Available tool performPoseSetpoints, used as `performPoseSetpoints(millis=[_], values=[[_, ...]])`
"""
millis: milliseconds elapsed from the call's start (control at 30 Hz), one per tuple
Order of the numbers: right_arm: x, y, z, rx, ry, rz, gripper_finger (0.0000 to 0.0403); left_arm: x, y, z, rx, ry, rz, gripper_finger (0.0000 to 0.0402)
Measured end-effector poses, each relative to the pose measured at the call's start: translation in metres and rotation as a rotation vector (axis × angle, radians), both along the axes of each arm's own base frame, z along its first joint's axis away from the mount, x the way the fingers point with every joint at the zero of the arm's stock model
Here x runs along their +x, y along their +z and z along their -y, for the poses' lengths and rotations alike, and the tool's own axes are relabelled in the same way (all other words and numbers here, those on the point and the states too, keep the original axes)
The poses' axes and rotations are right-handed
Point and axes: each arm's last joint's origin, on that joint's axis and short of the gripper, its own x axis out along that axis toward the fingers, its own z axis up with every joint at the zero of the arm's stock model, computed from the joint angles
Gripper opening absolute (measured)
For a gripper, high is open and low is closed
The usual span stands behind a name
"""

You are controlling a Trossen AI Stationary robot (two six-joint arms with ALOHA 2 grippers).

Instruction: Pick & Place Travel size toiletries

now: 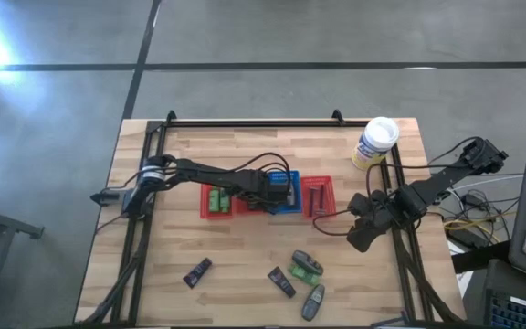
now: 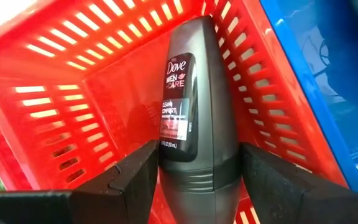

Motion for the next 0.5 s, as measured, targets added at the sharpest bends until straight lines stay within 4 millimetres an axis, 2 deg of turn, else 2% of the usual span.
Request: performPoseSetpoints(millis=[200, 500], values=[[0.0001, -0.0001, 0.0004, -0.014, -0.002, 0.007, 0.0366, 0.0002, -0.0018, -0.0002, 0.006, -0.013, -0.009, 0.0217], [0.0003, 0.0000, 0.0007, -0.024, 0.000, 0.012, 0.0366, 0.0011, 0.0057, -0.0010, 0.027, -0.035, -0.015, 0.0186]])
